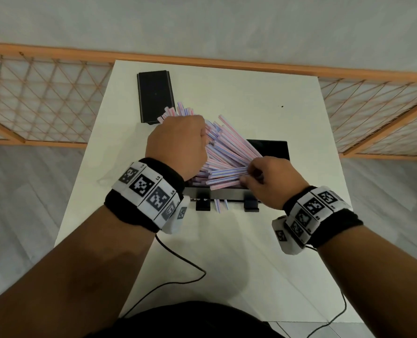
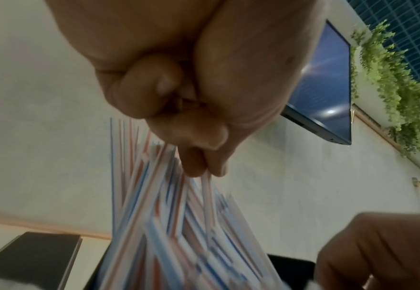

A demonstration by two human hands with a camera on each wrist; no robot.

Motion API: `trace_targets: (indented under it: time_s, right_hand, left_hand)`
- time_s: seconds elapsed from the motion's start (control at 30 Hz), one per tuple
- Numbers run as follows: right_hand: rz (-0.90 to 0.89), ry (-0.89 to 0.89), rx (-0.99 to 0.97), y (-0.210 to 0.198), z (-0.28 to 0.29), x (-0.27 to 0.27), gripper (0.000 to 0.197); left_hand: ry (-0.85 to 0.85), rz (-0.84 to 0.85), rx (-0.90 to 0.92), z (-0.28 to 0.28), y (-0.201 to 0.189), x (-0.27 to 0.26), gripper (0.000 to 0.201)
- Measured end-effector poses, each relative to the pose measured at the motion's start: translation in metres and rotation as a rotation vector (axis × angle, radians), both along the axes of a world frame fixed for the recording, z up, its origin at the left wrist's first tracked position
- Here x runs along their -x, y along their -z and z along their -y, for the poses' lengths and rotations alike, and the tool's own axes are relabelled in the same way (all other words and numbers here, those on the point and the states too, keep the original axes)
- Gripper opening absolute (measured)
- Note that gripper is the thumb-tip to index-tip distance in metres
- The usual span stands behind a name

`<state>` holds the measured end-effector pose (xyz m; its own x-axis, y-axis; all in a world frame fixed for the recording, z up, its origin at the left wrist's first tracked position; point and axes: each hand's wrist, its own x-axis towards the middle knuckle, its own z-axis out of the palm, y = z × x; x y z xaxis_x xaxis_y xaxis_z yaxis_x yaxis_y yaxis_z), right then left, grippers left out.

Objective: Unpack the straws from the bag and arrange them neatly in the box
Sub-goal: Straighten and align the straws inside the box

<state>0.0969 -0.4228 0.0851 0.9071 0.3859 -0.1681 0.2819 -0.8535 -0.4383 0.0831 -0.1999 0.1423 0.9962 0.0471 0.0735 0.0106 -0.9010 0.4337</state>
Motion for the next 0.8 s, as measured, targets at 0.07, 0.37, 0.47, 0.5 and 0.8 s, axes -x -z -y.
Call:
trace_targets:
  time_s: [0.07,0.37,0.47,0.5,0.8]
  right_hand:
    - [0.026,0.013,-0.043,0.0,0.0,0.001,0.027]
    - [0.194,-0.073,-0.364,-0.046,-0.033,-0.005,0.05]
    - [0.324,-0.082,-0.378,-0.058,-0.036,-0.015,0.016]
    - [0.319,-0.09,-0.33,-0.059,-0.032,-0.019,0.015]
    - [0.004,-0.255,0.131,-0.01,-0.01,-0.006,0.055]
  left_hand:
    - [0.01,0.049,-0.012,0.001,-0.014,0.004,0.01]
    - [0.029,0.492,0.19,0.003,-0.1,0.019,0.016]
    - [-0.008,0.533,0.314,0.002,-0.099,0.018,0.014]
    - [-0.015,0.523,0.356,0.002,-0.091,0.016,0.013]
    - [-0.472,0.358,0.69,-0.01,0.023,0.014,0.059]
